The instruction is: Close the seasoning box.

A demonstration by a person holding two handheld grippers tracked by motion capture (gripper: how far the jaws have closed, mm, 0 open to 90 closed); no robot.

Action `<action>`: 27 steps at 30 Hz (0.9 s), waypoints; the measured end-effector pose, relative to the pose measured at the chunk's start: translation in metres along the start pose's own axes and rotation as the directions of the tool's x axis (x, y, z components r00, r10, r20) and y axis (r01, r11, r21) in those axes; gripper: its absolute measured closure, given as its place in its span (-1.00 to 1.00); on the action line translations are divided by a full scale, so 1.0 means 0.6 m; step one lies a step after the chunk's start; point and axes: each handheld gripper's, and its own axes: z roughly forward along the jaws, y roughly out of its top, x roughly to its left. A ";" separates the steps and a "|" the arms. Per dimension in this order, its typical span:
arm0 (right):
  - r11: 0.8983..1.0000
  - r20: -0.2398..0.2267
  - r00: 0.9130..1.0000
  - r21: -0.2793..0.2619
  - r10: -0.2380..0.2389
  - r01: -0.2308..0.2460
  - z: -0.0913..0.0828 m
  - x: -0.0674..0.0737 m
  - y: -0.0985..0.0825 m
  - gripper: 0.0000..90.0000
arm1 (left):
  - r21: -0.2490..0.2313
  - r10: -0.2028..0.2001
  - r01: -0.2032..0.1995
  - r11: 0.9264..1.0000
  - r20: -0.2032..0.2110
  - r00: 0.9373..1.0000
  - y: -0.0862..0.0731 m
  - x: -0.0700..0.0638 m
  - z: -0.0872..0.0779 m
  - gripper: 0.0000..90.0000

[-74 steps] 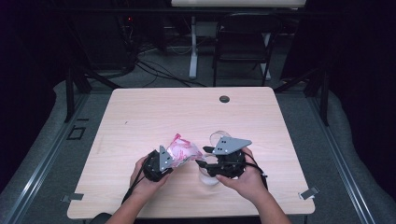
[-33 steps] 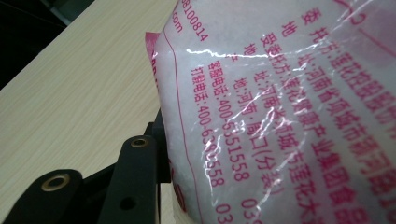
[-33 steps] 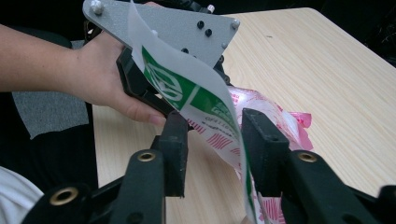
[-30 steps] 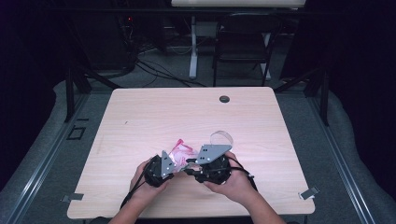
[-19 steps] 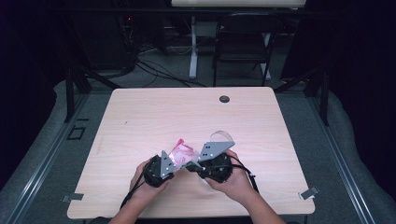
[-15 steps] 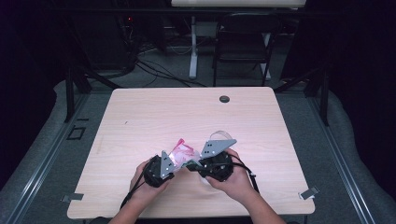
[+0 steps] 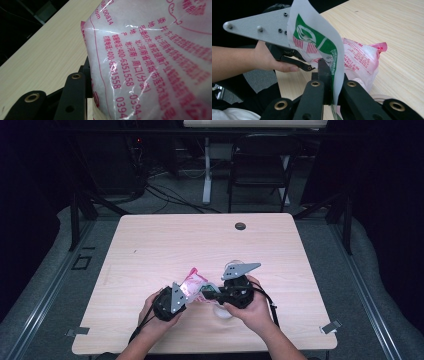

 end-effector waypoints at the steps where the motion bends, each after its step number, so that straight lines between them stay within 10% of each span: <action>1: 1.000 0.002 1.000 -0.002 0.003 -0.003 0.000 -0.001 0.000 1.00 | 0.001 0.003 -0.003 1.000 0.001 1.000 0.000 0.000 -0.001 0.39; 19: 1.000 0.025 1.000 -0.009 0.005 -0.005 -0.001 -0.003 0.000 1.00 | 0.008 0.059 -0.059 0.998 -0.052 0.997 0.003 -0.006 -0.004 0.40; 27: 1.000 0.035 0.999 -0.019 0.001 0.000 -0.002 -0.002 0.000 1.00 | 0.023 0.125 -0.123 0.992 -0.115 0.986 0.009 -0.007 -0.007 0.41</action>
